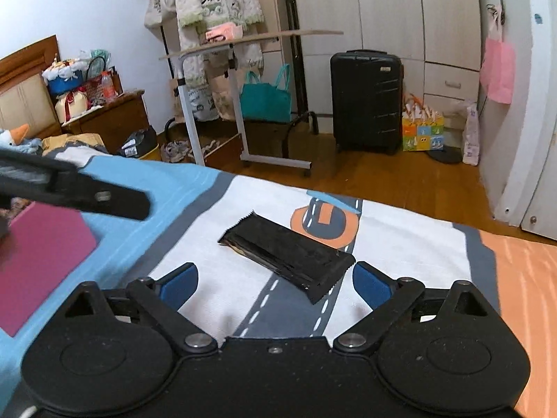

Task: Organize snacks
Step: 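Move the left gripper to the black NB pack and close on it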

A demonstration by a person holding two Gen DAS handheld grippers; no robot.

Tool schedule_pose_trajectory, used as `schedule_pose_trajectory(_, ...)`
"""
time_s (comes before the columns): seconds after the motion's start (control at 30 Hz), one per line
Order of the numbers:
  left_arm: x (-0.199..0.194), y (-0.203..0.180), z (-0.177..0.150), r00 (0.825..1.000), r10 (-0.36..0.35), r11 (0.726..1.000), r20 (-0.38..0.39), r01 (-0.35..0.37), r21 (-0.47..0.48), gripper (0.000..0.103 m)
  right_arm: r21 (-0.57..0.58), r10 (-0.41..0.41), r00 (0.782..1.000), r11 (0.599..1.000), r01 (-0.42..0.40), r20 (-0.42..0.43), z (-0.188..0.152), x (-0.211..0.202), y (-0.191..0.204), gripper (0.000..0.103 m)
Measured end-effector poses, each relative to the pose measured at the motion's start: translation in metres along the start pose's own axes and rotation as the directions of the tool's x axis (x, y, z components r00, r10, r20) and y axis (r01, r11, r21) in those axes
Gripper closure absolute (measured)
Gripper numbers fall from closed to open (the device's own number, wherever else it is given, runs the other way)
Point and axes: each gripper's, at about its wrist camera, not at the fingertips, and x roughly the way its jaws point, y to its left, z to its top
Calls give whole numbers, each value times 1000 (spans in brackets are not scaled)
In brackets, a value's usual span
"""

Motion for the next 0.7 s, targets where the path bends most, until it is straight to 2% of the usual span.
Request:
schedule_pose_trajectory(0.13, 35, -1, 7, 1000, -23, 999, 5, 22, 48, 10, 11, -1, 998, 1000, 2, -62, -1, 26, -10, 10)
schedule_pose_trajectory(0.23, 58, 7, 7, 999, -36, 998, -14, 36, 42, 10, -19, -8, 992, 1000, 6, -127, -6, 45, -13, 13)
schedule_pose_trajectory(0.37, 87, 12, 5, 995, -78, 996, -60, 80, 35, 12, -53, -23, 992, 998, 16, -123, -7, 55, -11, 17)
schedule_pose_trajectory(0.47, 102, 13, 3, 990, -121, 992, -69, 123, 34, 14, -64, -55, 991, 997, 47, -122, -2, 63, -7, 27)
schedule_pose_trajectory(0.5, 106, 13, 1, 988, -133, 990, -72, 136, 32, 15, -64, -68, 991, 996, 61, -118, -2, 64, -6, 35)
schedule_pose_trajectory(0.53, 108, 11, 0, 987, -141, 989, -71, 144, 40, 18, -59, -78, 991, 996, 72, -110, -1, 64, -6, 41)
schedule_pose_trajectory(0.6, 107, 8, -3, 985, -160, 985, -62, 164, 61, 36, -35, -88, 992, 996, 85, -91, -3, 63, -7, 53)
schedule_pose_trajectory(0.63, 107, 8, -4, 979, -188, 980, -72, 192, 56, 49, -47, -91, 993, 995, 87, -81, -5, 62, -4, 55)
schedule_pose_trajectory(0.7, 107, 6, -3, 976, -200, 978, -86, 204, 47, 50, -85, -101, 993, 992, 96, -67, -8, 59, 1, 61)
